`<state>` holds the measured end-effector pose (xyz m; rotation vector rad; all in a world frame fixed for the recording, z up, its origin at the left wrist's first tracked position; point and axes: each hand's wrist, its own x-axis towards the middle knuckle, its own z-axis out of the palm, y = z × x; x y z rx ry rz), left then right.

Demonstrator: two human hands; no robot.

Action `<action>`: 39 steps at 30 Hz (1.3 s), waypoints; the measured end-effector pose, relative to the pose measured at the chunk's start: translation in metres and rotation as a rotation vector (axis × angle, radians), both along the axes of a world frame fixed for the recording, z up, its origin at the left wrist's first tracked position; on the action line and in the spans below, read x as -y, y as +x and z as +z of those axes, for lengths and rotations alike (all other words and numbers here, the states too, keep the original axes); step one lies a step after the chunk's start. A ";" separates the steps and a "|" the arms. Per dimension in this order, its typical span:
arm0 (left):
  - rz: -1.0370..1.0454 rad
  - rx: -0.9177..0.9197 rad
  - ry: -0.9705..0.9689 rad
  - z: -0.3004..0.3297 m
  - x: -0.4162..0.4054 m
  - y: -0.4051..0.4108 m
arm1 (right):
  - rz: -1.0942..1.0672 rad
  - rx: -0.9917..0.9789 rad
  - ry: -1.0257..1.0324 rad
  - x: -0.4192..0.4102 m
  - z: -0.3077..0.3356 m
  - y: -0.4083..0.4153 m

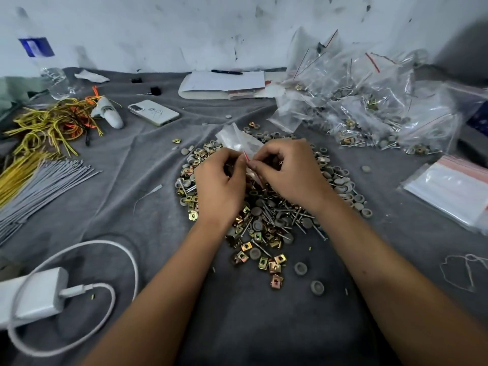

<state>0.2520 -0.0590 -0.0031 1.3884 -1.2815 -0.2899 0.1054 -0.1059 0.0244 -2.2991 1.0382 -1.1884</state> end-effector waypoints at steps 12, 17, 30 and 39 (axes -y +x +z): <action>-0.353 -0.342 0.099 0.000 -0.004 0.002 | 0.156 0.168 0.157 -0.003 -0.013 -0.008; -0.428 -0.313 0.073 -0.001 -0.002 0.003 | 0.186 0.233 0.244 -0.001 -0.015 -0.017; -0.238 -0.040 0.075 -0.005 0.007 0.001 | 0.088 0.066 0.150 0.000 -0.019 -0.009; -0.308 -0.108 0.064 0.003 -0.001 -0.003 | 0.114 0.085 0.112 -0.002 -0.012 -0.012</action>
